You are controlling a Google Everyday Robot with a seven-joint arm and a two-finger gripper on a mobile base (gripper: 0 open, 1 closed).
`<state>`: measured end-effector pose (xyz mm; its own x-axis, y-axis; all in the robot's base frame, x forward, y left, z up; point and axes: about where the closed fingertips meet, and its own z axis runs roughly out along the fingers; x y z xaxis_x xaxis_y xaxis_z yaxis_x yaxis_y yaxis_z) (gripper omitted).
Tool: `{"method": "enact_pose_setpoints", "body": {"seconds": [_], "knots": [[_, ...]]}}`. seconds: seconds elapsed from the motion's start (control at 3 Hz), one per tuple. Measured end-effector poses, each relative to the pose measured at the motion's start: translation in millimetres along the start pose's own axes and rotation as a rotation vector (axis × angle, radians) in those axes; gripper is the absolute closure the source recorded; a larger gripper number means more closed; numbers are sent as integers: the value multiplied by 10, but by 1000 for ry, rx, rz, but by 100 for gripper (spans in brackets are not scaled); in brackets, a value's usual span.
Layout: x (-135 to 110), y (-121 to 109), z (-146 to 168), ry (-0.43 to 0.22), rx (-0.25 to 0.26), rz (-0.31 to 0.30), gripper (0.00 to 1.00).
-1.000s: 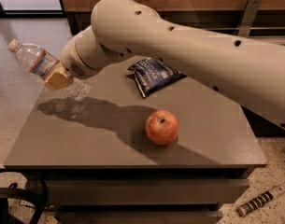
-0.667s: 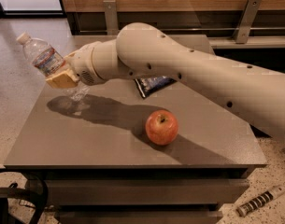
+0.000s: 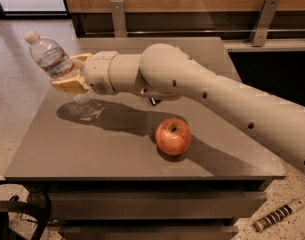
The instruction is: Place water bottle upright
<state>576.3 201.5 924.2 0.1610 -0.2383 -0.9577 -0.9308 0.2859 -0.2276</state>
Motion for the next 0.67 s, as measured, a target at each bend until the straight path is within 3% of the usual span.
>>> {"method": "enact_pose_setpoints", "body": {"seconds": [0.67], "knots": [[53,-119,-28,-95,3,-11,100]]}}
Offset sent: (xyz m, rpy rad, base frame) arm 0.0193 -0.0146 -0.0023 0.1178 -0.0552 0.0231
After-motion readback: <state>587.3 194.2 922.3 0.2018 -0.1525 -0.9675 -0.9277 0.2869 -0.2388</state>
